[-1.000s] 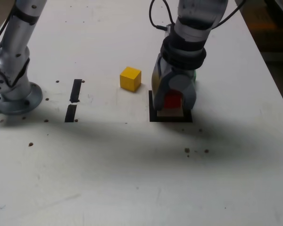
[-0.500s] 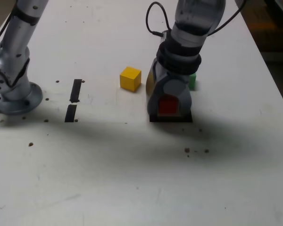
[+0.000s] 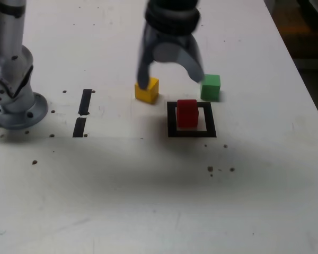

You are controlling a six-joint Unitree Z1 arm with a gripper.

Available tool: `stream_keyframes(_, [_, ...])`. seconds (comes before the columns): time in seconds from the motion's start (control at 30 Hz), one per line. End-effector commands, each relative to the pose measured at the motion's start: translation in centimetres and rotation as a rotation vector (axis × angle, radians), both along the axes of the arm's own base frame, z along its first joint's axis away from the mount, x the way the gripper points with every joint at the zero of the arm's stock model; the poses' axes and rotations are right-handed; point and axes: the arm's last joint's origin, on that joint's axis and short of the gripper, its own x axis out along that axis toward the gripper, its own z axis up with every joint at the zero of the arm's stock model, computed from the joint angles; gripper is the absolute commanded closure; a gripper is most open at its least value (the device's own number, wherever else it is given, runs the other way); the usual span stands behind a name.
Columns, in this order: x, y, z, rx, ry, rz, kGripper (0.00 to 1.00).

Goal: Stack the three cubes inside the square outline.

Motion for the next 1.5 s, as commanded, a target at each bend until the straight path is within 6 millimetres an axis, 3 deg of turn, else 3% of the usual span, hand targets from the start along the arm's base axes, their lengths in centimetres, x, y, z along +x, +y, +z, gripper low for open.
stream_keyframes(0.0, [-2.8,0.9,2.0,0.022,-0.060,-0.060,0.00])
stream_keyframes(0.13, [-5.7,2.1,1.9,0.061,-0.058,-0.173,0.00])
stream_keyframes(0.23, [-6.2,2.9,0.7,0.069,-0.006,-0.235,0.01])
stream_keyframes(0.57, [-1.3,4.1,-5.5,0.064,0.059,-0.317,0.03])
stream_keyframes(0.8, [-0.9,4.3,-7.7,0.065,0.081,-0.302,0.10])
stream_keyframes(0.97, [-1.3,4.3,-9.0,0.064,0.098,-0.282,0.21])
stream_keyframes(1.23, [-1.2,4.3,-9.7,0.070,0.066,-0.261,0.63])
stream_keyframes(1.47, [-1.3,4.3,-9.2,0.070,0.055,-0.254,0.83])
